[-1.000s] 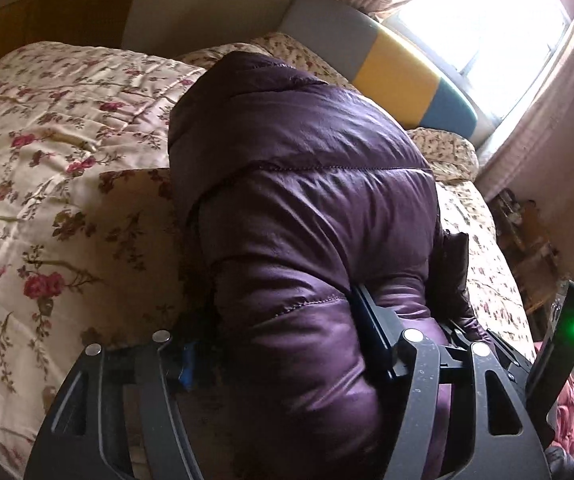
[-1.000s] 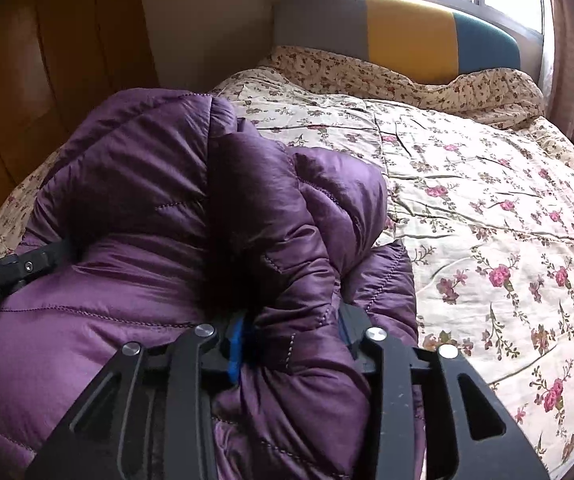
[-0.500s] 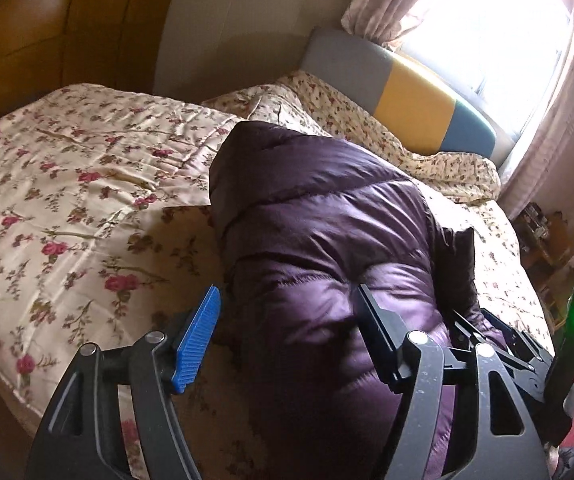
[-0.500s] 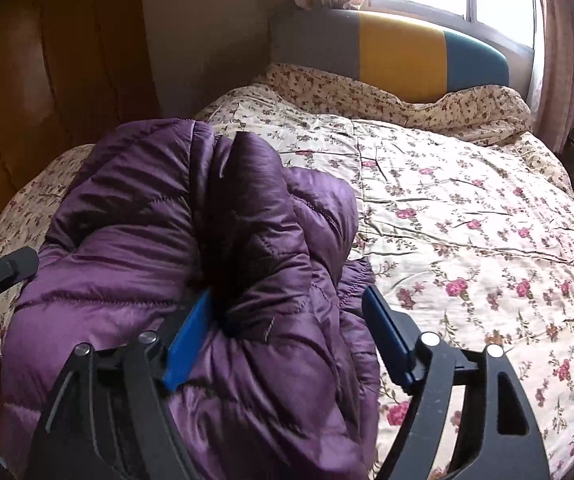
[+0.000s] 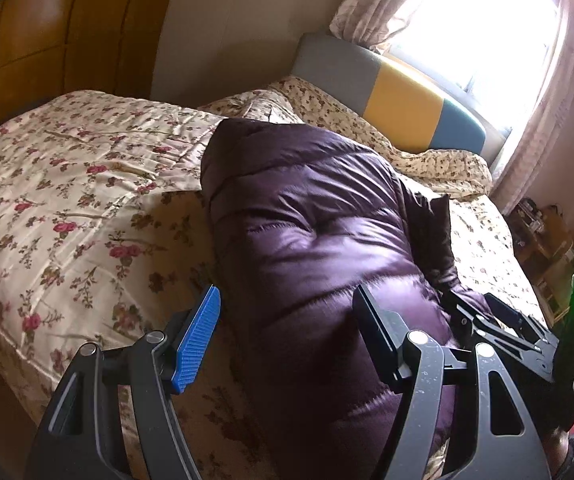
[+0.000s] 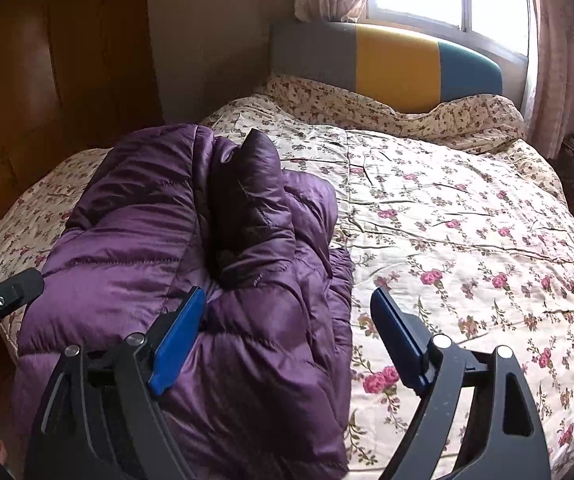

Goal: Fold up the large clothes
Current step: 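Open both grippers and release the bundle onto the bed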

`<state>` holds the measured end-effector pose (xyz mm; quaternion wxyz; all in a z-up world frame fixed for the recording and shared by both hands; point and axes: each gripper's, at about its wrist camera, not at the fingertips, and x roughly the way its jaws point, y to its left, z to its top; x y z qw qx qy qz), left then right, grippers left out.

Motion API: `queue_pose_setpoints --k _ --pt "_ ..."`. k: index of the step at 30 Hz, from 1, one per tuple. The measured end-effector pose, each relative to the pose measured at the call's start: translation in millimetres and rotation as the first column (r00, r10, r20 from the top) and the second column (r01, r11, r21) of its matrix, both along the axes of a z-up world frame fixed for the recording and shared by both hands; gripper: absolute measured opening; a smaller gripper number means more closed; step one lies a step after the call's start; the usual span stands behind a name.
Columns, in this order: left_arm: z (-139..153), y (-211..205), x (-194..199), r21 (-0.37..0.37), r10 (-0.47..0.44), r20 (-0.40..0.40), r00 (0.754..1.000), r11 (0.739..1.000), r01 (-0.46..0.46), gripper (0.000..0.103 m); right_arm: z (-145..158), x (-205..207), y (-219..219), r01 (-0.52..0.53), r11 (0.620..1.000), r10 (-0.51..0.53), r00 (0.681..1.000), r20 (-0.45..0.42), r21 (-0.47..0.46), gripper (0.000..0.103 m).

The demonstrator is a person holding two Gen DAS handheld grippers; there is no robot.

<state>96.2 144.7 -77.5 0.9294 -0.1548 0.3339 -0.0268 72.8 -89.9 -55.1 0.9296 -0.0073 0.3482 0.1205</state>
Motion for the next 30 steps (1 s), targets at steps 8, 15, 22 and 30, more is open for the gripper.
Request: queue_pose_setpoints --k 8,15,22,30 --pt "-10.4 -13.6 -4.4 0.014 -0.022 -0.021 1.0 1.0 0.022 0.068 -7.7 -11.2 -15.6 0.015 1.0 -0.015 1.0 -0.017 -0.003 0.086" --pt "-28.0 -16.9 2.5 0.022 -0.031 -0.046 0.998 0.999 0.032 0.069 -28.9 -8.9 -19.2 0.02 1.0 -0.021 0.998 -0.058 -0.007 0.086" --pt "-49.4 -15.3 11.6 0.01 -0.03 -0.064 0.998 0.999 0.03 0.073 -59.5 -0.5 -23.1 0.024 0.999 -0.021 0.995 -0.101 0.025 0.09" --pt "-29.4 -21.5 2.4 0.07 -0.004 -0.039 0.999 0.997 0.007 0.073 -40.4 -9.5 -19.1 0.032 0.999 -0.032 0.997 -0.069 -0.006 0.092"
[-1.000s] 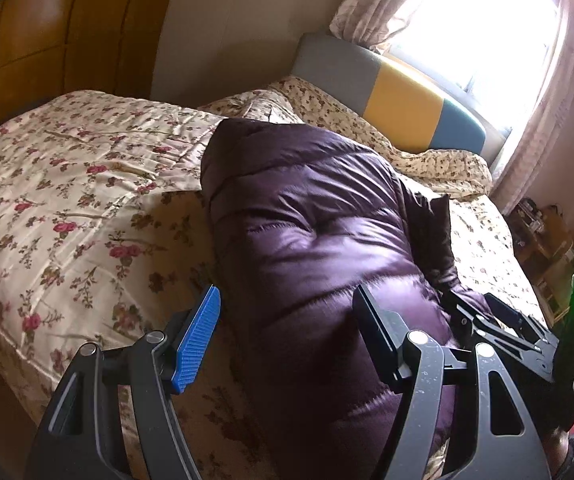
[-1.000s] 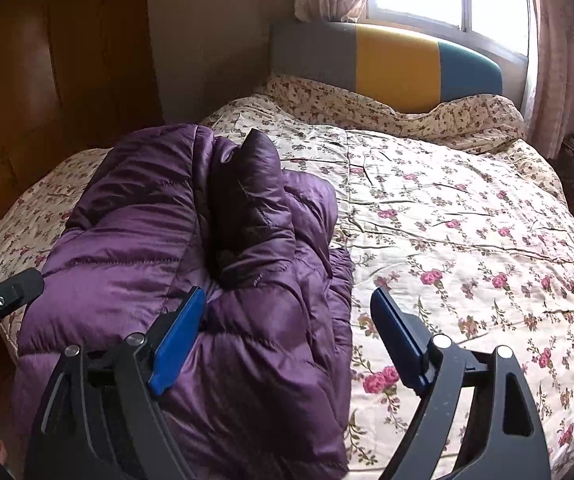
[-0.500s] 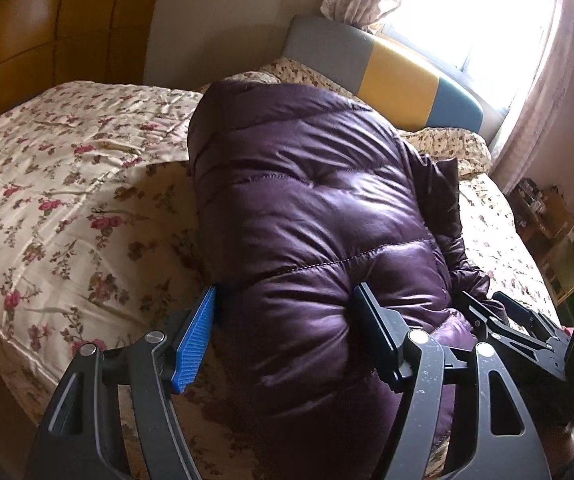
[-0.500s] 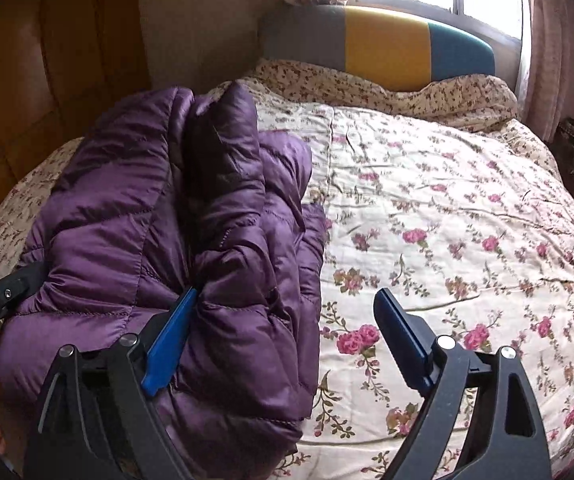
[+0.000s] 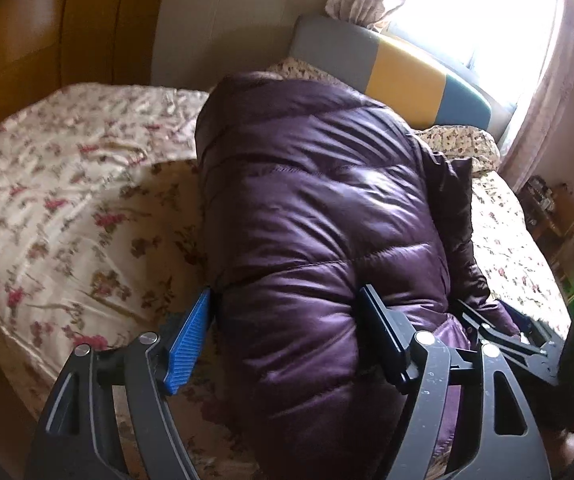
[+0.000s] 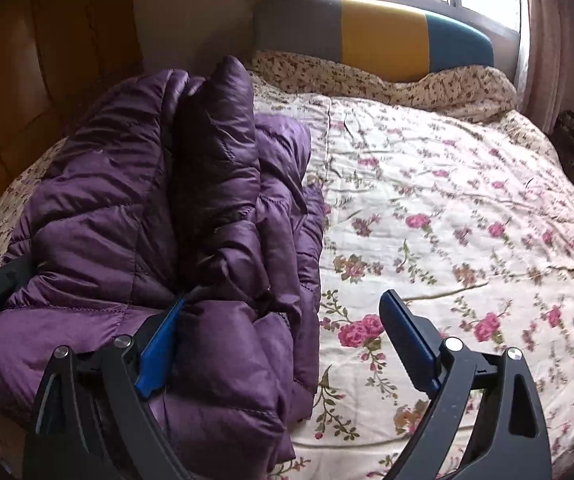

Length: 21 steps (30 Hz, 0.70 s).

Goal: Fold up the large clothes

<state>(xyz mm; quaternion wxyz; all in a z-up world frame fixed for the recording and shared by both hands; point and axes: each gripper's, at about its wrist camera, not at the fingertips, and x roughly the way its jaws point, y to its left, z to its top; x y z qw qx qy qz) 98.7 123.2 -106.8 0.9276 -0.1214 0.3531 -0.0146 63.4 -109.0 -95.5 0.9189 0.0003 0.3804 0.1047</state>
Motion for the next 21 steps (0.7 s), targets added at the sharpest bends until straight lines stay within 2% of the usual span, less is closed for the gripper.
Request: queue_pose_setpoints --k 3,14,21 --pt "6.8 -0.7 -6.6 0.016 0.018 0.008 1.0 1.0 -0.018 0.079 8.1 -5.7 1.3 0.002 1.0 -0.002 1.0 0.011 -0.009 0.092" --pt "26.4 1.1 -27.7 0.037 0.081 0.034 0.996 0.996 -0.082 0.083 46.8 -31.0 7.9 0.009 0.999 -0.007 0.999 0.044 -0.053 0.097" --pt "33.1 3.2 -41.8 0.045 0.128 0.042 0.991 0.99 -0.13 0.088 62.2 -49.8 15.0 -0.002 0.997 0.004 1.0 0.019 -0.071 0.1"
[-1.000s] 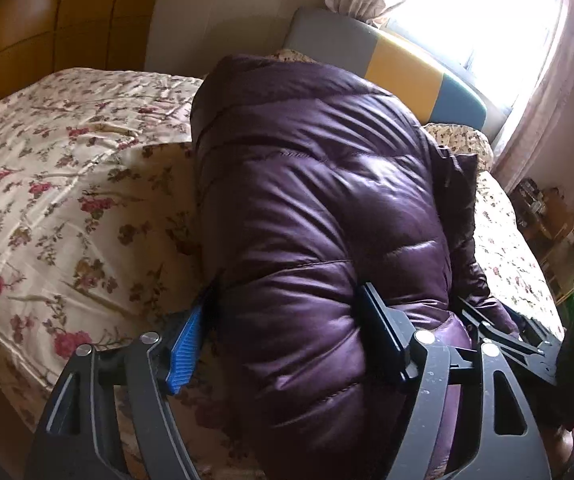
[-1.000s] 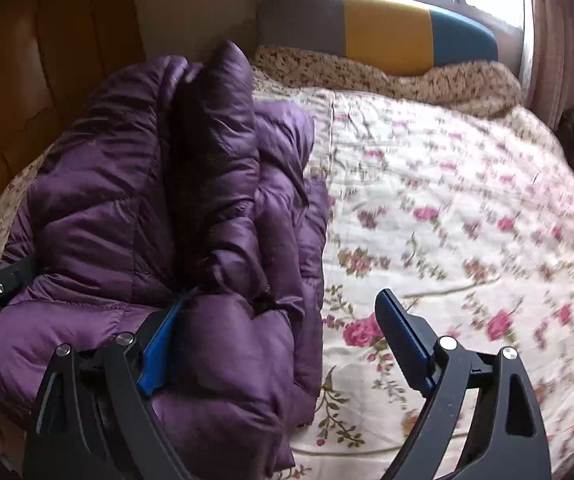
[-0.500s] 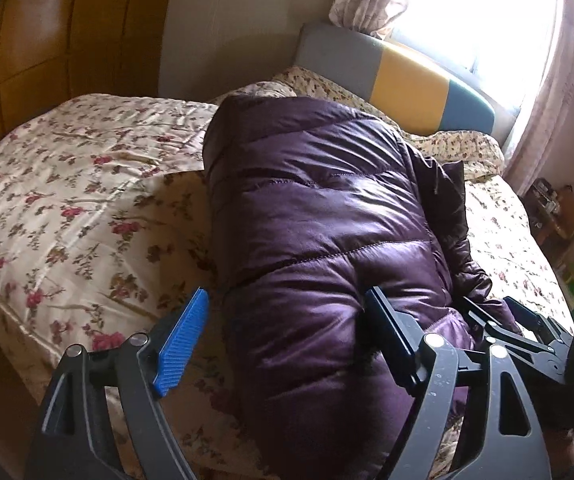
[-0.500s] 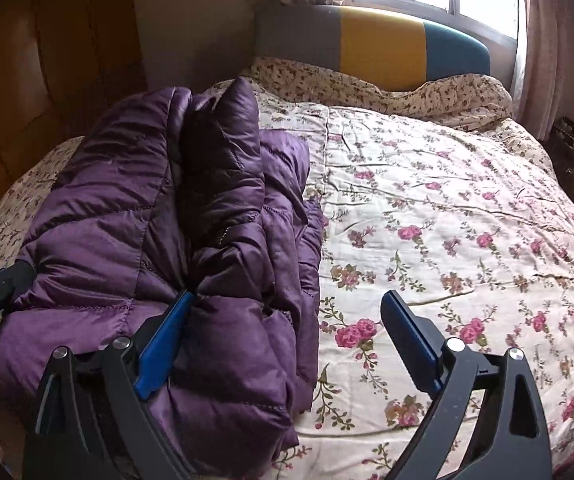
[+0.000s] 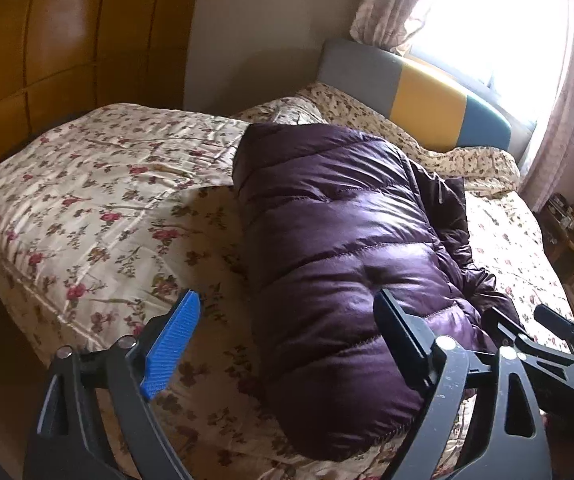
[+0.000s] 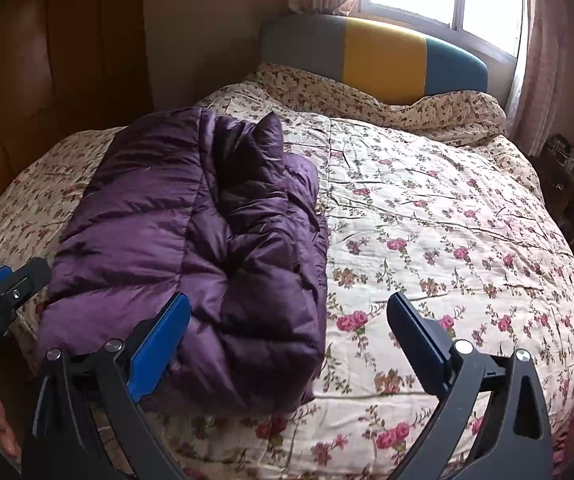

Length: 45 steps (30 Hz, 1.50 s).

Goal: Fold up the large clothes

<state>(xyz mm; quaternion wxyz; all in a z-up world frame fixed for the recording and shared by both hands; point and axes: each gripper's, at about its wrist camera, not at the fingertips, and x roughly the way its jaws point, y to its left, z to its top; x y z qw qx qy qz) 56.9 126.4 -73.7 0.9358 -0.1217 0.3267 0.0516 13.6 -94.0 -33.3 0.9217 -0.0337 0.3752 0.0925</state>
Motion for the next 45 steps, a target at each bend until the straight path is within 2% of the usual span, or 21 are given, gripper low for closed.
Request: queue_pose_setpoints --k 6,9,17,19,24,39,45 --pt "6.5 1.3 -13.3 0.018 0.021 0.015 1.0 1.0 -0.021 0.088 10.0 -16.4 6.9 -0.013 1.0 0.013 1.0 0.0 -0.006 0.1" --pt "10.1 0.1 -19.6 0.023 0.022 0.028 0.999 0.999 -0.022 0.094 13.4 -21.5 7.6 -0.024 1.0 0.024 1.0 0.013 -0.013 0.1" --pt "11.4 -8.0 -29.7 0.055 0.013 0.03 0.999 0.998 -0.014 0.094 18.8 -34.6 4.7 -0.03 0.999 0.031 0.999 0.039 -0.034 0.1" --pt "11.4 -8.9 -31.0 0.059 0.014 0.029 0.999 0.998 -0.015 0.098 19.7 -37.8 5.1 -0.03 0.998 0.033 0.998 0.05 -0.054 0.1" --pt "13.6 -12.2 -34.2 0.073 0.011 0.034 0.999 0.997 -0.013 0.099 21.0 -43.9 6.4 -0.03 0.994 0.038 0.996 0.076 -0.106 0.1" --pt "18.3 -21.9 -37.0 0.141 0.023 0.022 1.0 0.99 -0.026 0.099 21.6 -47.5 8.9 -0.045 0.988 0.059 0.994 0.096 -0.148 0.1" --pt "21.1 -24.6 -40.8 0.182 0.069 0.029 0.997 0.981 -0.073 0.099 21.7 -47.7 9.4 -0.045 0.987 0.061 0.993 0.101 -0.152 0.1"
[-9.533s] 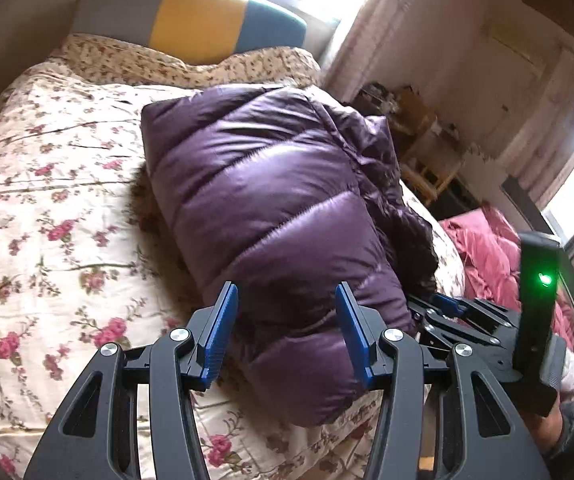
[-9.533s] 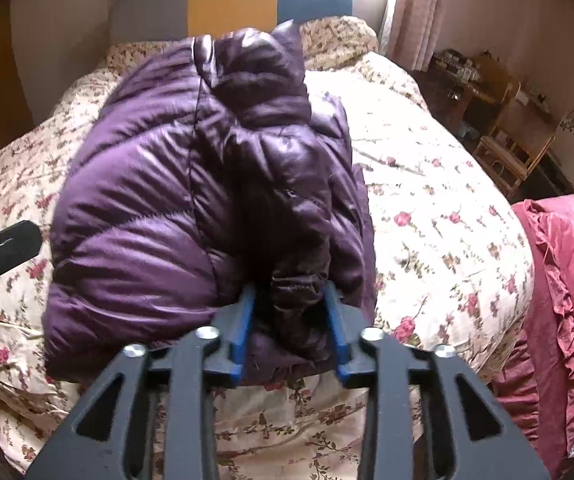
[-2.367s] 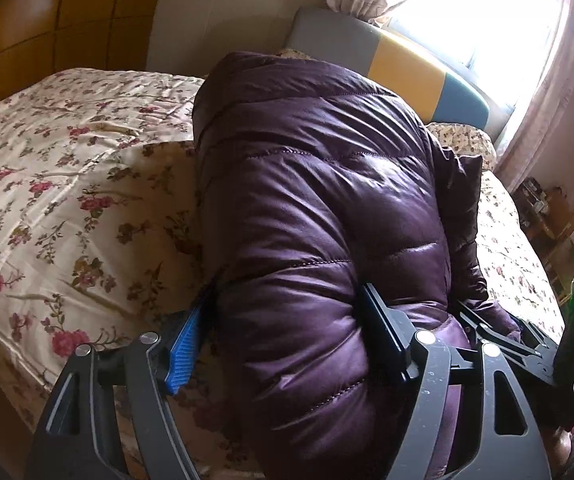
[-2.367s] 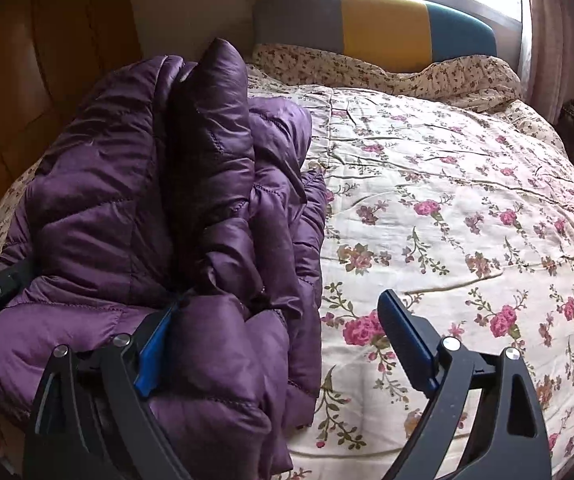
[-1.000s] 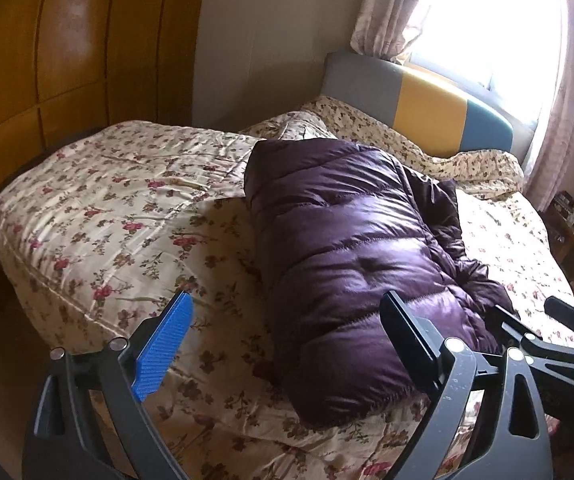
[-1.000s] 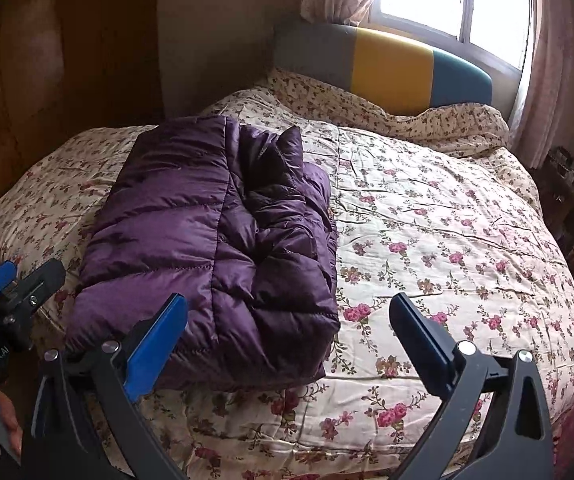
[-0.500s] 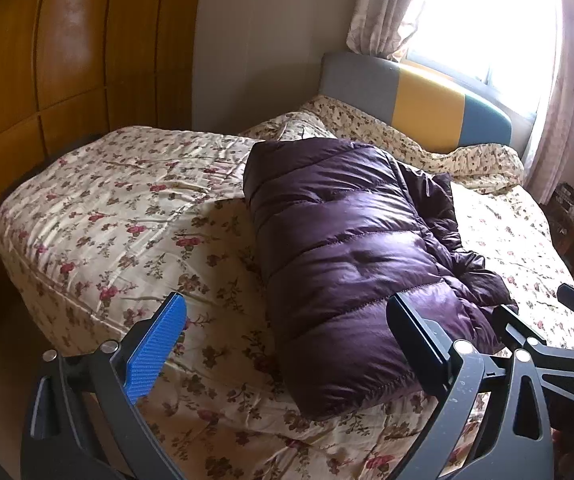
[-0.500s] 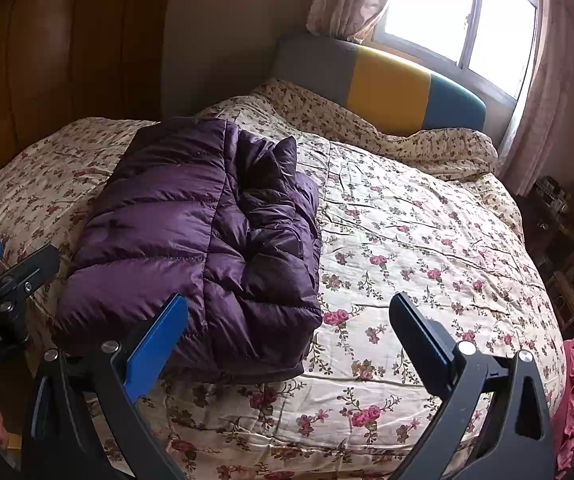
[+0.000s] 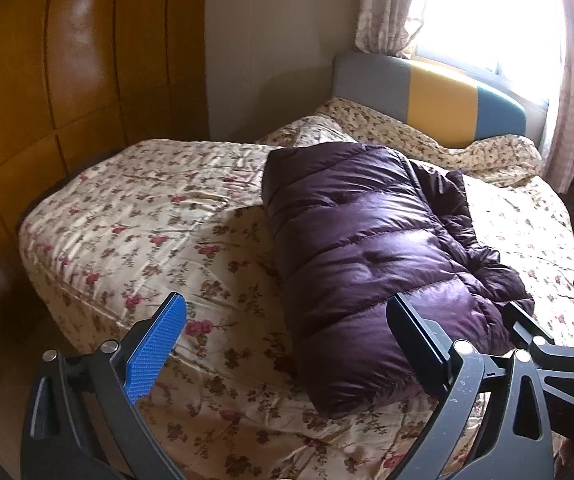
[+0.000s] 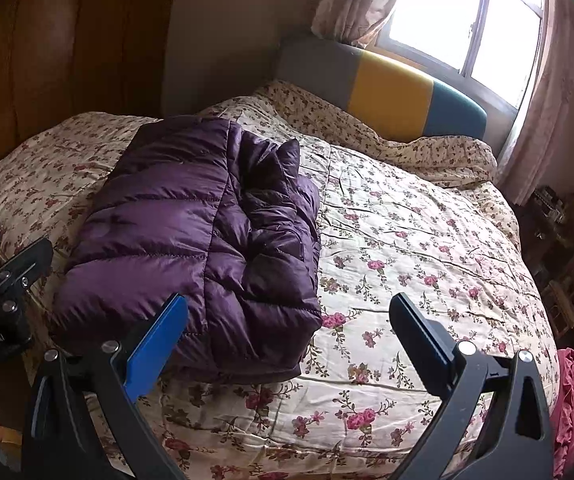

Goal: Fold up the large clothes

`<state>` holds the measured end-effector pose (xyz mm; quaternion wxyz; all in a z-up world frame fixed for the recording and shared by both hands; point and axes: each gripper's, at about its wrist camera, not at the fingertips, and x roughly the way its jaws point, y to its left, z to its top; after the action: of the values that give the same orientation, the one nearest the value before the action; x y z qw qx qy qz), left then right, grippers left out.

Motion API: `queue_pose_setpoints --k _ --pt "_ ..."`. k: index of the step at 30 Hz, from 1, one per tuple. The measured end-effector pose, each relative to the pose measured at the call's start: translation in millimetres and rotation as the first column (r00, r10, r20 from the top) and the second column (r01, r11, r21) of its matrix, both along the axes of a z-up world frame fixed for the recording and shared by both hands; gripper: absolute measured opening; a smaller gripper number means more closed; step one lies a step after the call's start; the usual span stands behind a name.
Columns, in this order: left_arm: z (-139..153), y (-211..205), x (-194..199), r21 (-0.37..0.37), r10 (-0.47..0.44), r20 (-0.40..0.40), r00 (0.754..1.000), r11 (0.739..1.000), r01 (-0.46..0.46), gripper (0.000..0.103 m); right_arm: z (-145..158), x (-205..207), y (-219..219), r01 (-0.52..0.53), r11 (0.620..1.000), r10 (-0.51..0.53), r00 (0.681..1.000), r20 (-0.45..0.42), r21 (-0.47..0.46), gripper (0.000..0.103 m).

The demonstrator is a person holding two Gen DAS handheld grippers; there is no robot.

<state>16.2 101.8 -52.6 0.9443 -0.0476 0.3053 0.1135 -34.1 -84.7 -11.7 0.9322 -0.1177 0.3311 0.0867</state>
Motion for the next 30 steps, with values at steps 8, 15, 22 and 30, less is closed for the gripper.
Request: queue_pose_setpoints --k 8,15,22,30 --pt "-0.4 1.8 -0.9 -0.005 0.01 0.003 1.0 1.0 -0.01 0.099 -3.3 -2.2 0.2 -0.013 1.0 0.013 1.0 0.001 -0.01 0.1" --pt "-2.2 1.2 0.0 -0.009 0.007 -0.006 1.0 1.0 -0.007 0.099 -5.7 -2.2 -2.3 -0.013 1.0 0.013 1.0 -0.005 -0.004 0.1" --pt "-0.4 -2.4 -2.1 0.003 0.002 0.004 1.0 1.0 -0.002 0.099 -7.9 -1.4 -4.3 -0.013 1.0 0.013 1.0 -0.013 0.0 0.1" --pt "1.5 -5.0 -2.5 0.019 -0.001 0.012 1.0 1.0 0.001 0.099 -10.8 0.0 -6.7 -0.009 1.0 0.009 1.0 -0.023 0.004 0.1"
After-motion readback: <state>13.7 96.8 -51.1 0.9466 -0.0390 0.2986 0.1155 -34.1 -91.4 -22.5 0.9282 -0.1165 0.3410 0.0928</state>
